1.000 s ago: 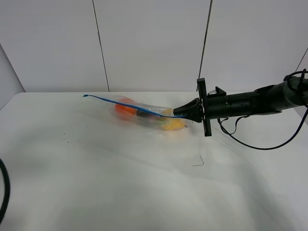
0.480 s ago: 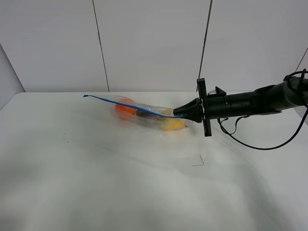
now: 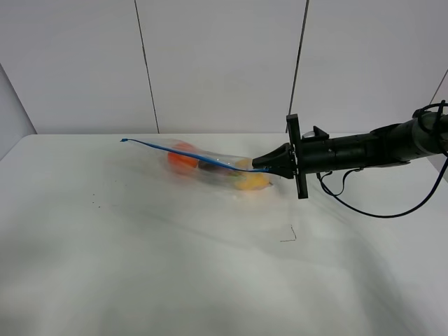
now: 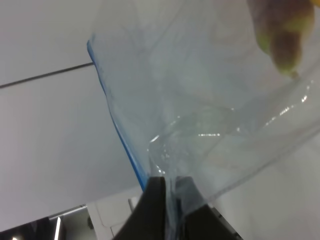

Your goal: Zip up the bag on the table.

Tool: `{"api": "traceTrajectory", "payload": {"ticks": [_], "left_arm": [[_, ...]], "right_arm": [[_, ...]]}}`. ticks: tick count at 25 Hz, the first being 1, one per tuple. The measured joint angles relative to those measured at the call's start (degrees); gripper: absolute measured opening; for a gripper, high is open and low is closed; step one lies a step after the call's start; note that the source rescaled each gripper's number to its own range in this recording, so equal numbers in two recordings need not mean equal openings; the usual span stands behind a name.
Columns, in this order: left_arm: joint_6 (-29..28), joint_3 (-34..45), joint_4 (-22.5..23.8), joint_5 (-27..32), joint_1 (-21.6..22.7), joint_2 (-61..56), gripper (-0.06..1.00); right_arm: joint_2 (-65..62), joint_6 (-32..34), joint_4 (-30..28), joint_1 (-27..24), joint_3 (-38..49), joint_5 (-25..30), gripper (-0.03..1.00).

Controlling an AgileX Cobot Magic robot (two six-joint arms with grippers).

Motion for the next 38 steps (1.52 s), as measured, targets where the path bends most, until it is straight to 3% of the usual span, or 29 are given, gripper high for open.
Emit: {"api": "traceTrajectory", "payload": {"ticks": [3, 5, 7, 10, 11, 13, 18, 24, 27, 32, 38], "left_arm": [[0.0, 0.0, 0.0, 0.0, 0.0, 0.0, 0.98], [0.0, 0.0, 0.0, 0.0, 0.0, 0.0, 0.98], [0.06, 0.0, 0.0, 0.0, 0.0, 0.0, 0.98], [0.11, 0.0, 0.0, 0.0, 0.0, 0.0, 0.98], [0.11, 0.0, 0.0, 0.0, 0.0, 0.0, 0.98], [0.11, 0.0, 0.0, 0.0, 0.0, 0.0, 0.98], [0.11, 0.0, 0.0, 0.0, 0.0, 0.0, 0.98], [2.14, 0.0, -1.41, 0.0, 0.0, -0.04, 0.98], [3.2, 0.0, -2.23, 0.0, 0.0, -0.04, 0.98], [3.99, 0.0, -2.37, 0.0, 0.0, -0.04, 0.98], [3.99, 0.0, -2.37, 0.0, 0.0, -0.04, 0.98]], "right_arm": [[0.0, 0.48, -1.81, 0.0, 0.0, 0.0, 0.0], [0.0, 1.37, -3.6, 0.0, 0.0, 0.0, 0.08], [0.0, 1.59, -6.09, 0.0, 0.0, 0.05, 0.29], [-0.13, 1.74, -9.71, 0.0, -0.26, 0.06, 0.76], [-0.23, 1.79, -11.21, 0.0, -0.72, 0.06, 0.86], [-0.59, 3.06, -15.82, 0.0, -2.99, 0.17, 0.95], [-2.69, 12.33, -32.87, 0.0, -12.98, 0.37, 0.99], [-5.93, 24.87, -57.22, 0.0, -26.34, 0.41, 1.0], [-7.92, 28.47, -66.14, 0.0, -29.72, 0.36, 1.0], [-10.61, 31.48, -76.36, 0.0, -30.33, 0.48, 1.0], [-13.01, 33.29, -80.92, 0.0, -30.33, 0.53, 1.0]]}}
